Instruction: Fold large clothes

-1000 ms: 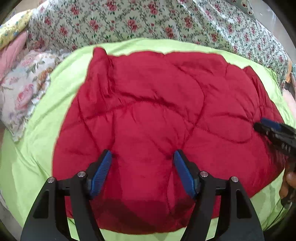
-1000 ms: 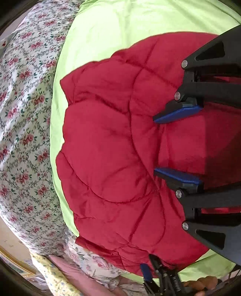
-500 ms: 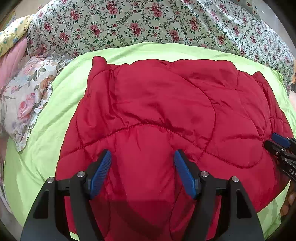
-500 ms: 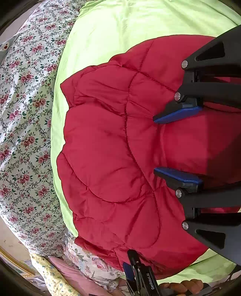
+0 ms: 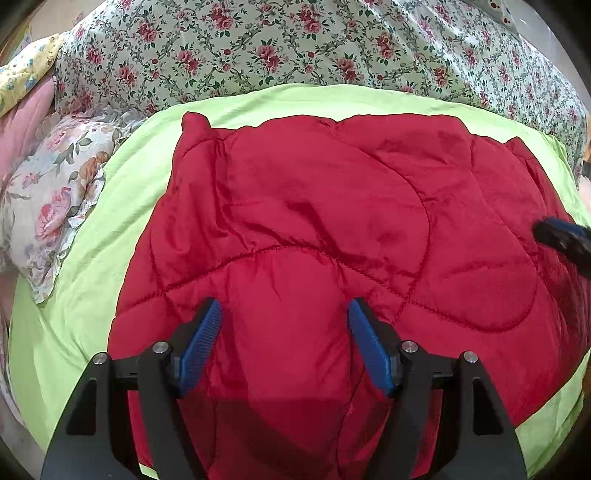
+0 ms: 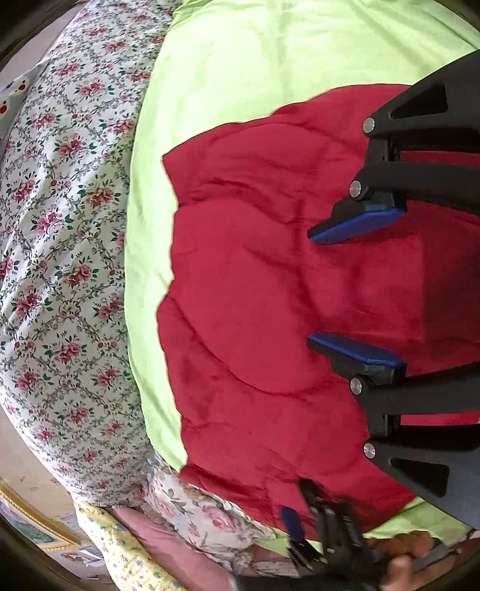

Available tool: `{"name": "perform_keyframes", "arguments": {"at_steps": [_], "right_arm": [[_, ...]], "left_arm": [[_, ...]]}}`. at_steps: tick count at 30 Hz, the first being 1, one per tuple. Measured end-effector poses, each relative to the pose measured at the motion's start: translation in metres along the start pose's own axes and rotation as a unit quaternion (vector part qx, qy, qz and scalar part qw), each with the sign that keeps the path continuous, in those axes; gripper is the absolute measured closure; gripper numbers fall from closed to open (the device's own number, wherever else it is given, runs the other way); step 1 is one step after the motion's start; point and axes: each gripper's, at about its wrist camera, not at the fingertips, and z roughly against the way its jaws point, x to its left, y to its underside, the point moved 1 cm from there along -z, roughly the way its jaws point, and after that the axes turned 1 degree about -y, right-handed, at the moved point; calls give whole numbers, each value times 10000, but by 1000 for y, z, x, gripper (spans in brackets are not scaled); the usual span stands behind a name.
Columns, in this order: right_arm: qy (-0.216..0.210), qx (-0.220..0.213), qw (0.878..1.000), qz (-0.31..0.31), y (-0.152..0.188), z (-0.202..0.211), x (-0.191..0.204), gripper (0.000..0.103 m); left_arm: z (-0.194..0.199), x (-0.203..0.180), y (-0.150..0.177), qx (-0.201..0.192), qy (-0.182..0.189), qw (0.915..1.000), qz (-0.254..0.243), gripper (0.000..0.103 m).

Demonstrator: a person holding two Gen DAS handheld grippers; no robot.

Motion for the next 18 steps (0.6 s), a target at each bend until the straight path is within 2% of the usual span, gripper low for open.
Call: {"name": "perform_keyframes", "arguments": {"at_steps": [3, 5, 10, 15, 18], "right_arm": [[-26, 44, 10000, -25, -9, -18, -9, 50], [103, 97, 9999, -52, -12, -28, -16, 50], [76, 90, 9993, -362, -10, -36, -34, 50], [64, 80, 9991, -414, -8, -38, -38, 50], [60, 82, 9990, -432, -7, -39, -39, 50]], "left_arm": [[0, 0, 1, -6, 1, 10000, -10, 31], [0, -1, 1, -15, -3, 10000, -20, 31], [-1, 1, -2, -19, 62, 10000, 15, 29], [-13, 11, -24, -25, 74, 9999, 145, 26], [-39, 20, -40, 145, 23, 9993, 344, 23]]}}
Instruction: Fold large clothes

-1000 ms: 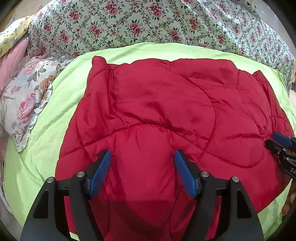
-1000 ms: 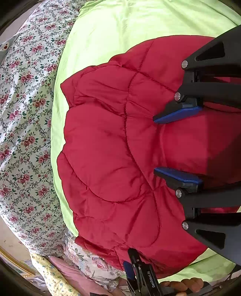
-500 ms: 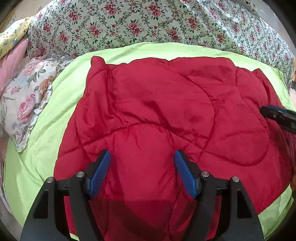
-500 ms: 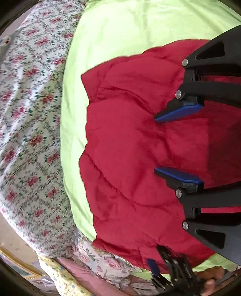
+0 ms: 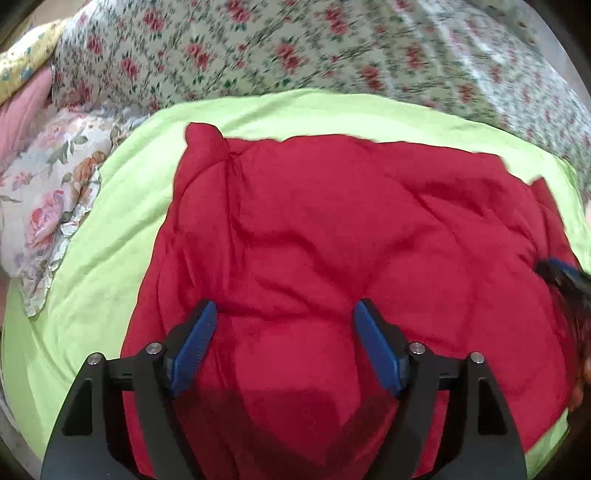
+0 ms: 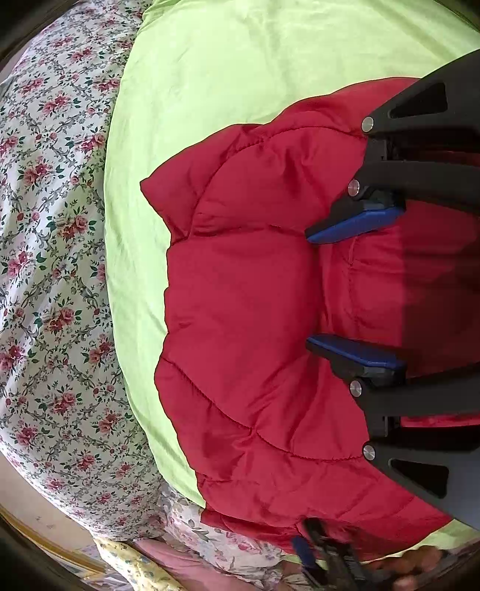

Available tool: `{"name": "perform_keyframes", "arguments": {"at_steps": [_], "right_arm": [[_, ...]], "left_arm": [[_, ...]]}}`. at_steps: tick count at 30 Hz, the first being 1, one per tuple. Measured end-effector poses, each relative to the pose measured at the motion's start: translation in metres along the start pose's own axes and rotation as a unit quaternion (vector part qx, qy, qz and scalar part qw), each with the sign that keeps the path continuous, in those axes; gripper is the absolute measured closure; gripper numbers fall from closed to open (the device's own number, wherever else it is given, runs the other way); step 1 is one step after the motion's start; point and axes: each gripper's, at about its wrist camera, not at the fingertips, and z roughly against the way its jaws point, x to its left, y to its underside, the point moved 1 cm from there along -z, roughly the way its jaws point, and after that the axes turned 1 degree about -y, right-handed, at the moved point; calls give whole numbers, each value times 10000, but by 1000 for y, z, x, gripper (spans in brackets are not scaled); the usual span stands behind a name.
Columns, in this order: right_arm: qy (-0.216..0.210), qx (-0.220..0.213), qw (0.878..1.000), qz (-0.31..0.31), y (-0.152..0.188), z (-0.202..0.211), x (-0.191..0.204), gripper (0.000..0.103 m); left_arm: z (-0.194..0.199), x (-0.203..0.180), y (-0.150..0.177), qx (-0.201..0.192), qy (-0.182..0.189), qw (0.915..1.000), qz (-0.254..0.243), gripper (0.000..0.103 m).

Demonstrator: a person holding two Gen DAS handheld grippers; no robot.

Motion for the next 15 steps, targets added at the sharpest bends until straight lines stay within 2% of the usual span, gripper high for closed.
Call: {"name": "perform_keyframes", "arguments": {"at_steps": [4, 8, 15], "right_arm": [[-6, -31, 10000, -10, 2, -1, -1, 50], [-8, -77, 10000, -35, 2, 3, 0, 50], [-55, -277, 9995, 172, 14, 41, 17, 49]], "left_arm": [[-19, 2, -6, 188, -51, 9997, 110, 19], [-17, -3, -2, 125, -242, 9996, -31, 19], [-12, -1, 1, 90, -281, 9995, -56, 19]]}}
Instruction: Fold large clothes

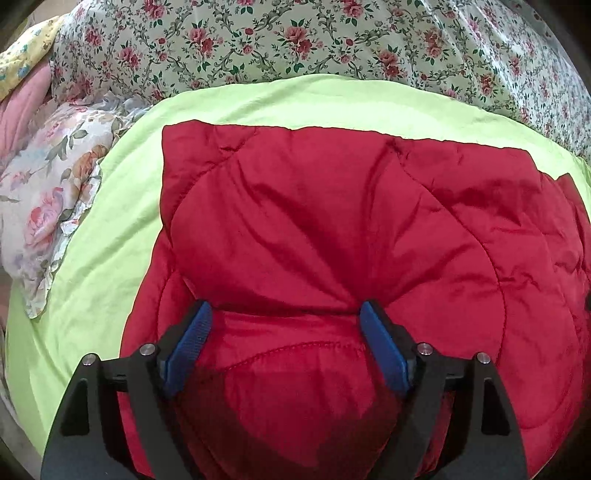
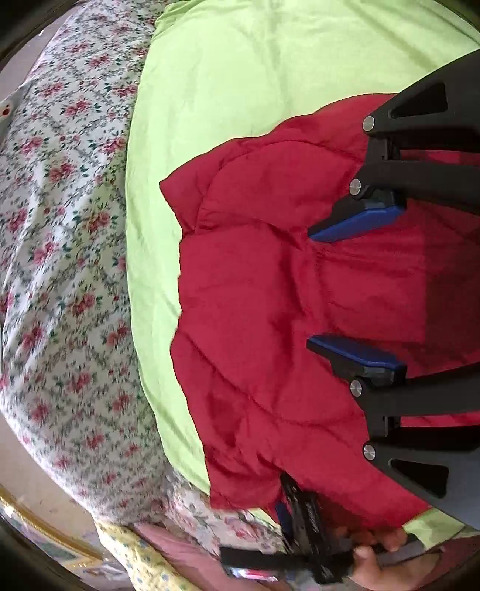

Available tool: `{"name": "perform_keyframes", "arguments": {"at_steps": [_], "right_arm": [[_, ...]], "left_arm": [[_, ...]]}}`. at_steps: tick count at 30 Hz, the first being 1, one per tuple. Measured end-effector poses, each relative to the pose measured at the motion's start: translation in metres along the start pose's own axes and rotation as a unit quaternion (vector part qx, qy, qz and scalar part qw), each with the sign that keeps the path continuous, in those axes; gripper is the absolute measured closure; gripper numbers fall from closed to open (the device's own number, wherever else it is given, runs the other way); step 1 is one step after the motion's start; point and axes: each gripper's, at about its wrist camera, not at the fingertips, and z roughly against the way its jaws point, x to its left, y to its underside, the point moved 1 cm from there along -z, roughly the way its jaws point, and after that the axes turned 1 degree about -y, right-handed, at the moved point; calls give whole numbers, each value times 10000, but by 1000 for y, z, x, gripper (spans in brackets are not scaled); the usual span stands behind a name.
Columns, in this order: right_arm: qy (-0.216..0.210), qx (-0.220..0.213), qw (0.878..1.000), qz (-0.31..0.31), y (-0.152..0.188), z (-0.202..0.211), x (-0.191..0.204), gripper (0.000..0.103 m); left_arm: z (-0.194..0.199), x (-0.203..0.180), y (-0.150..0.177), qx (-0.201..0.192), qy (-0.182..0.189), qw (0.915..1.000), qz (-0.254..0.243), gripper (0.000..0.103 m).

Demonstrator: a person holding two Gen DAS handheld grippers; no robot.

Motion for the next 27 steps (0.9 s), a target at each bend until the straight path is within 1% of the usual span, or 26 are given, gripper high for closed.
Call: {"name": "perform_keyframes", "arguments": {"at_steps": [5, 8, 12, 15, 17, 19, 22, 27], "right_arm": [[-51, 103, 9999, 91, 15, 12, 5, 49], [-79, 124, 9998, 116, 23, 20, 5, 49], [-104, 141, 9996, 223, 33, 31, 9, 48], [90, 275, 9987, 428, 42, 30, 11, 47], [108, 447, 9979, 446, 50, 26, 10, 47], [170, 519, 9973, 499, 58, 26, 12, 47], [191, 559, 9973, 432, 69, 31, 12, 47], [141, 505, 9983, 261, 79, 34, 9, 47]], "left_arm": [[14, 6, 7, -33, 61, 10000, 28, 19], [34, 10, 21, -141, 126, 9998, -16, 19], [59, 15, 48, -201, 269, 9994, 5, 19], [69, 17, 64, -158, 353, 9992, 39, 19], [76, 19, 75, -125, 444, 9989, 83, 19], [82, 19, 84, -107, 501, 9986, 107, 19], [83, 14, 94, -29, 617, 9980, 94, 19], [72, 3, 101, -22, 409, 9991, -97, 18]]}}
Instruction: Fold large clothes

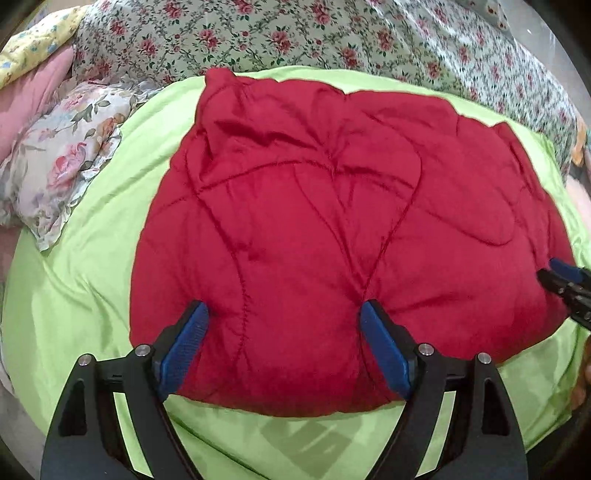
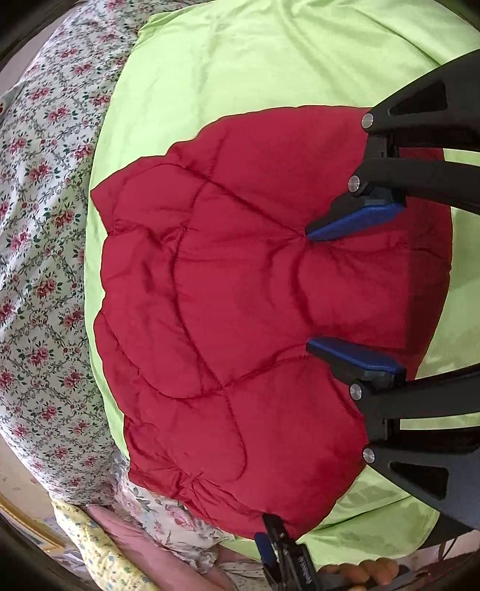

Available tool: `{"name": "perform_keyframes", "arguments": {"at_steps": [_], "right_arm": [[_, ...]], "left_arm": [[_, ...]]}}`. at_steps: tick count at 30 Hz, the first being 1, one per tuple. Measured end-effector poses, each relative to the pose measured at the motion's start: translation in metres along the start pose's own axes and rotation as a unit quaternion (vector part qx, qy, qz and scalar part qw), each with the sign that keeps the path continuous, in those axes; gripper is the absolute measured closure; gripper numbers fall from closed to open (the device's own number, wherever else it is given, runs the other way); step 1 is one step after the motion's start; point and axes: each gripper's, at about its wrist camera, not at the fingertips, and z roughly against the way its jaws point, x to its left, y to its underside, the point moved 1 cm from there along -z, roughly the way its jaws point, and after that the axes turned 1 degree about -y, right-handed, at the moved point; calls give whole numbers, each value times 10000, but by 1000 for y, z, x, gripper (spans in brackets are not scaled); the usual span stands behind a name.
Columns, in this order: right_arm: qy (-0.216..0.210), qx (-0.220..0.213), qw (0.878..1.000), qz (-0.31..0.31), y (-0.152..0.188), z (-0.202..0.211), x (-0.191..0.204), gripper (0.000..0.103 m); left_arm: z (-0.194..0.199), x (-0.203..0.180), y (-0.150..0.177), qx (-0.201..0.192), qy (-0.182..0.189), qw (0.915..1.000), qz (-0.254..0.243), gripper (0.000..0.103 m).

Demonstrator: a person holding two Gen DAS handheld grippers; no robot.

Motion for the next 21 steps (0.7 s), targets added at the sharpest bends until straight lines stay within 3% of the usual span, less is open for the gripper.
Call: {"name": "perform_keyframes", "arguments": {"at_steps": [8, 13, 18, 21], "right_arm": [[-102, -227, 9991, 337, 1, 26, 31, 45], [-142, -61, 9979, 629, -1, 14, 55, 42], [31, 19, 9981, 620, -1, 2, 47, 41], [-169, -102, 9992, 360, -4, 14, 37, 40]], "left_arm": [[-1, -3, 3, -27, -189, 9998, -89, 18], [0, -5, 5, -31, -195, 9998, -101, 17], [2, -4, 7, -49, -145, 9998, -84, 17], [3, -2, 7, -52, -115, 9999, -37, 17]]}}
